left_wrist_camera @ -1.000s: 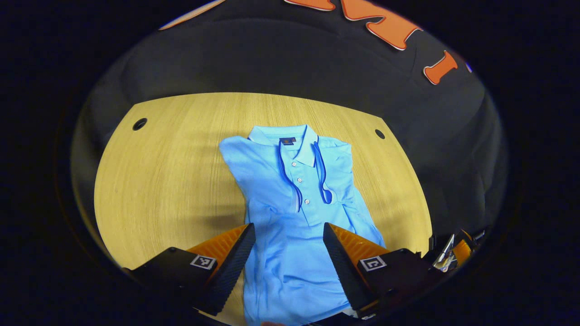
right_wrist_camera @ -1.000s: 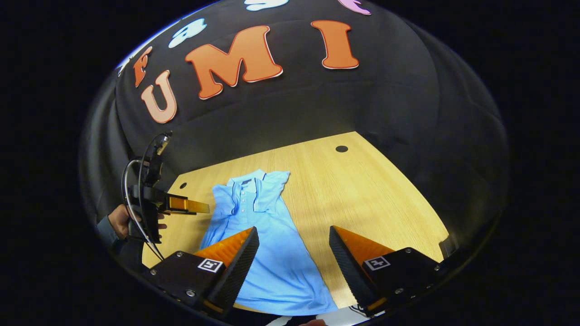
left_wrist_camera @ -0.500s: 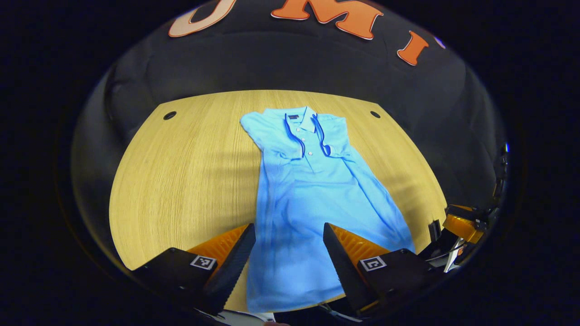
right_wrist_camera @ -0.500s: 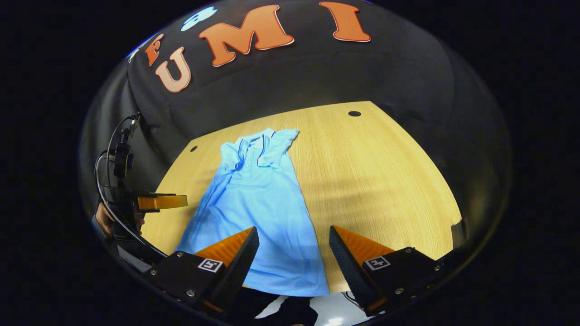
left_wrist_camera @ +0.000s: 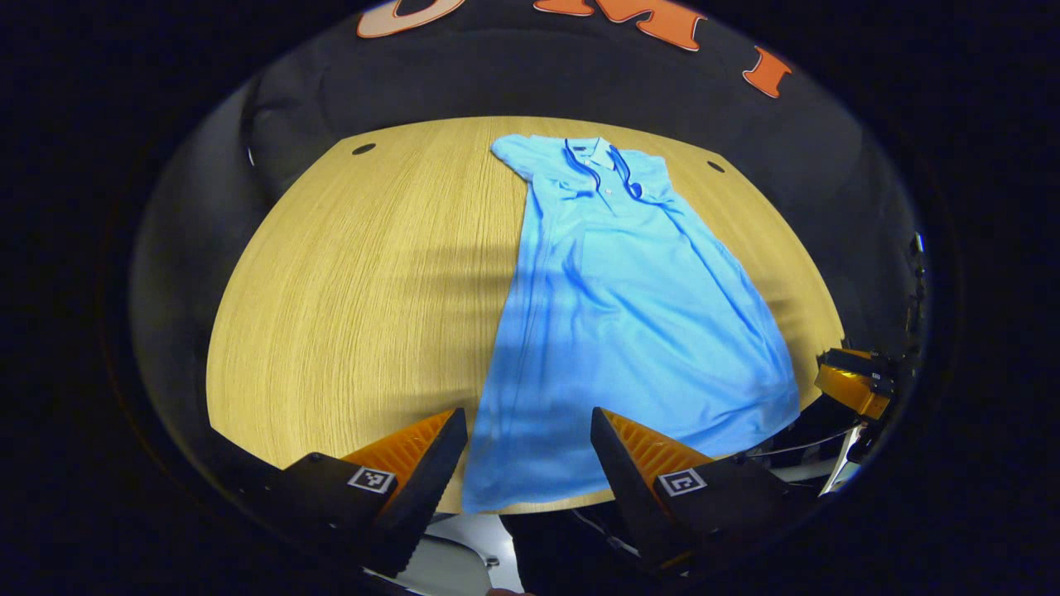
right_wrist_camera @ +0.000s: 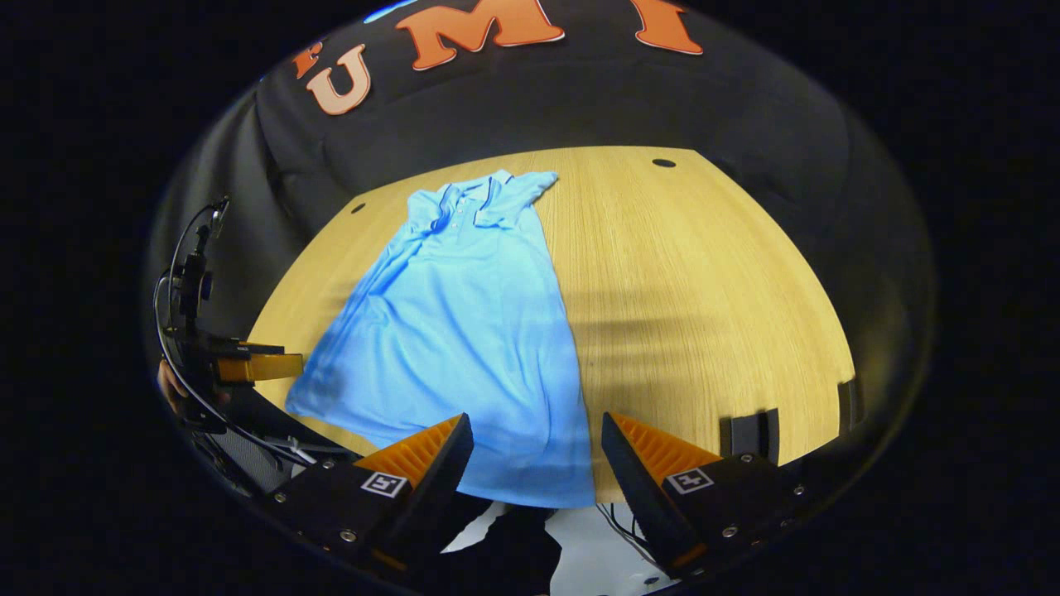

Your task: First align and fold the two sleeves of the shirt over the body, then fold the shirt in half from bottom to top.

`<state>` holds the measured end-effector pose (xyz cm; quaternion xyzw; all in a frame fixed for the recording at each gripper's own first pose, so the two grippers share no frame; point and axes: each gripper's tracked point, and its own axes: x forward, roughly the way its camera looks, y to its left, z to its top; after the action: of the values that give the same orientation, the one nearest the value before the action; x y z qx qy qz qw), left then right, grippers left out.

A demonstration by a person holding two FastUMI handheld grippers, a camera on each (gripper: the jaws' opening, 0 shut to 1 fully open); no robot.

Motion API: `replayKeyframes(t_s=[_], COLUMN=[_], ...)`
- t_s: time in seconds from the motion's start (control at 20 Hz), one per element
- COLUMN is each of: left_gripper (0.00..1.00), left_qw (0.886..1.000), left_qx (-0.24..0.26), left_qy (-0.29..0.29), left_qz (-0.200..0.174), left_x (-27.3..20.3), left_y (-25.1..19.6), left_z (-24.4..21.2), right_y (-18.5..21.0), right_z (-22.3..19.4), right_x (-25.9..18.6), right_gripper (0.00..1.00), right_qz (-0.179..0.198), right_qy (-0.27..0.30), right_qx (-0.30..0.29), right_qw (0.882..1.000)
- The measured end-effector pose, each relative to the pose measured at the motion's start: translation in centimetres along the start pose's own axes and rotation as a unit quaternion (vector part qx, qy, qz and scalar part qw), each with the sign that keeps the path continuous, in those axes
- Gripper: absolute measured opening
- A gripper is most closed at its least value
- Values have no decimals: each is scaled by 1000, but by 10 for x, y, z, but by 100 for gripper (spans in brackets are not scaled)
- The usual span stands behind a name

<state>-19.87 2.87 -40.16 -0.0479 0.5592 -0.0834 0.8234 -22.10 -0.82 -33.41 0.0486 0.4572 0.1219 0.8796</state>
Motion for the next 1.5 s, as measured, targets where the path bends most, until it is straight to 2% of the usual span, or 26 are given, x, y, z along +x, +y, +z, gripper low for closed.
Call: replayKeyframes(t_s=[0.2, 0.4, 0.6, 0.75, 0.85, 0.95, 1.0, 1.05, 1.1, 1.15, 1.2, 1.35, 1.5], left_gripper=[100, 100, 99, 100, 99, 100, 99, 99, 94, 77, 60, 9, 5], left_qw=[999, 998, 996, 994, 993, 992, 991, 991, 991, 991, 991, 991, 994], left_qx=[2, -20, -15, 1, 6, 5, 3, 6, 16, 28, 39, 49, 17], left_qy=[-2, -31, -70, -100, -112, -121, -125, -126, -127, -125, -122, -116, -106], left_qz=[34, 49, 49, 44, 43, 45, 45, 40, 33, 28, 25, 47, 27], left_x=[10, 20, 25, 24, 25, 23, 21, 19, 22, 23, 26, 29, 26], left_y=[19, 30, 32, 31, 30, 30, 31, 28, 20, 12, 4, -2, -11], left_z=[-26, -30, -30, -31, -33, -35, -35, -37, -36, -36, -34, -30, -29], right_y=[-4, -13, -10, -8, -11, -12, -9, -8, -6, -6, -5, 0, 7], right_z=[-25, -34, -46, -43, -41, -39, -39, -38, -37, -38, -39, -38, -34], right_x=[14, 23, 30, 32, 33, 34, 33, 33, 34, 34, 33, 34, 32], right_gripper=[98, 98, 98, 94, 86, 73, 60, 52, 26, 16, 9, 4, 1], right_qz=[-14, -40, -46, -48, -59, -63, -58, -55, -57, -63, -68, -59, -32], right_qy=[22, 20, 23, -1, -21, -40, -47, -60, -69, -70, -65, -35, -19], right_qx=[-17, -49, -63, -67, -48, -39, -43, -54, -61, -67, -70, -33, 14], right_qw=[1000, 998, 997, 997, 997, 996, 996, 995, 994, 993, 993, 997, 999])
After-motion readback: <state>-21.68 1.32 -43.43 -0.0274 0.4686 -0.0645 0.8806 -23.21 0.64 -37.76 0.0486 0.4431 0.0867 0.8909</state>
